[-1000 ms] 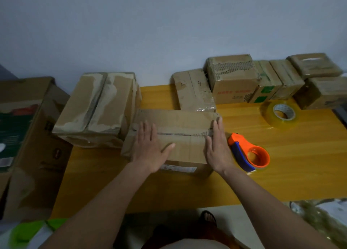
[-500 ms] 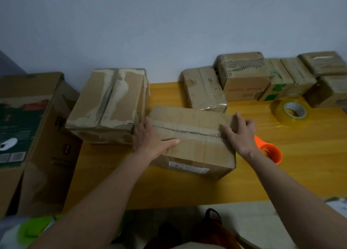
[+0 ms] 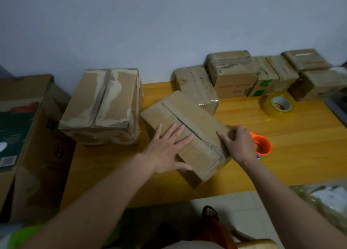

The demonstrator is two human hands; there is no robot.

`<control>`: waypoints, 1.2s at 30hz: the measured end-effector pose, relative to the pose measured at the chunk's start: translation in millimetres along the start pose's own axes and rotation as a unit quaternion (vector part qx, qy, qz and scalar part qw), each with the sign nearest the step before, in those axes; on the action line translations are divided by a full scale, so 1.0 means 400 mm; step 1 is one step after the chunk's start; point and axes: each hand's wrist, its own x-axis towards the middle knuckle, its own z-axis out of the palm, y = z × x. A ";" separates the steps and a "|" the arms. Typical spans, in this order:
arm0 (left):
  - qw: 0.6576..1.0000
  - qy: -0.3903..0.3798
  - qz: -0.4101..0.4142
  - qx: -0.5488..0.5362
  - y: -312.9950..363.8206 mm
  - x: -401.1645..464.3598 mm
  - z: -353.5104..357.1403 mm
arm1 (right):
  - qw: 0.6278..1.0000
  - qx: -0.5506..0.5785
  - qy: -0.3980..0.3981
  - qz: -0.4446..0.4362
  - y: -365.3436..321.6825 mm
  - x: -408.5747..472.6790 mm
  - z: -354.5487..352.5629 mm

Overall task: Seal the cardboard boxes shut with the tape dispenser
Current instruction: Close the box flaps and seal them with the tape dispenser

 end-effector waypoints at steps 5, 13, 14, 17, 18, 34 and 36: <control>0.993 -0.087 -0.041 -0.063 -0.074 -0.079 -0.027 | 0.998 -0.009 -0.055 0.011 -0.025 -0.072 0.034; 0.998 0.049 -0.040 -0.006 0.057 -0.049 0.017 | 0.993 0.038 -0.104 -0.038 -0.112 -0.075 0.100; 0.998 0.049 -0.037 0.004 0.038 -0.039 0.015 | 0.992 0.042 -0.108 -0.049 -0.113 -0.062 0.099; 0.998 0.034 -0.054 -0.002 0.001 -0.015 0.003 | 0.996 0.033 -0.069 -0.036 -0.091 -0.031 0.097; 0.996 0.036 -0.074 -0.014 0.004 -0.009 0.000 | 0.999 0.024 -0.040 -0.021 -0.076 -0.023 0.095; 0.971 0.109 -0.211 -0.021 0.130 0.062 0.032 | 0.958 -0.232 -0.109 0.128 0.224 0.087 0.065; 0.971 0.109 -0.209 -0.037 0.128 0.070 0.031 | 0.958 -0.201 -0.150 0.137 0.240 0.089 0.069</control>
